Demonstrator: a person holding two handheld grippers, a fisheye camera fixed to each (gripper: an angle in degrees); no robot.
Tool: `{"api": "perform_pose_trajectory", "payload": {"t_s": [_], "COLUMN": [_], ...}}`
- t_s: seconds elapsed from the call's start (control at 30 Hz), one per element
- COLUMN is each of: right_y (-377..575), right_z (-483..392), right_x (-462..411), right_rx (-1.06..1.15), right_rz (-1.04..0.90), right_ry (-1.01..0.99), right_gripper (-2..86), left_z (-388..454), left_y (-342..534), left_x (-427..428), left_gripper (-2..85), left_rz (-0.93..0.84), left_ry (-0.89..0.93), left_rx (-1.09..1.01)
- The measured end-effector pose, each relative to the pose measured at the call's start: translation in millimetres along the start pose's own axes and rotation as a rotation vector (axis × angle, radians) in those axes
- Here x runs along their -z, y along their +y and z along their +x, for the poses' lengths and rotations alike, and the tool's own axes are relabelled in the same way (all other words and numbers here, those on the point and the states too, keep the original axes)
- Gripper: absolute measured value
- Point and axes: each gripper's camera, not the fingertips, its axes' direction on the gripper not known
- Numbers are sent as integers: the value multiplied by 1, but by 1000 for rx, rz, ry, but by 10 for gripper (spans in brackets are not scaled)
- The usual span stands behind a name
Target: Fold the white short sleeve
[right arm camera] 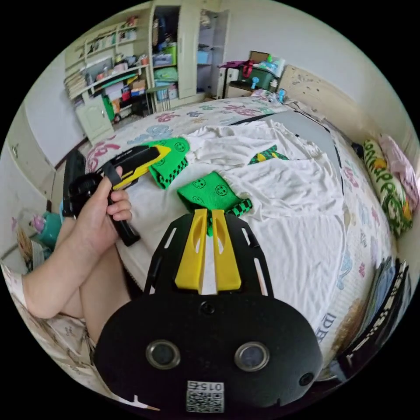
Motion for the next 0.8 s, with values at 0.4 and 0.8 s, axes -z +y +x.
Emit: {"api": "perform_pose_trajectory", "payload": {"t_s": [0.4,0.8], "right_y": [70,74], "right_z": [139,58], "right_x": [25,-16], "right_rx": [-520,-122], "right_rz": [333,208], "right_ry": [-385,-213], "right_gripper": [16,128], "left_z": [33,30], "left_y": [-11,-12], "left_x": [-82,-142], "left_gripper": [4,8], "left_rz": [-279,-464], "left_ry": [39,134], "left_rx": [-190,-233]}}
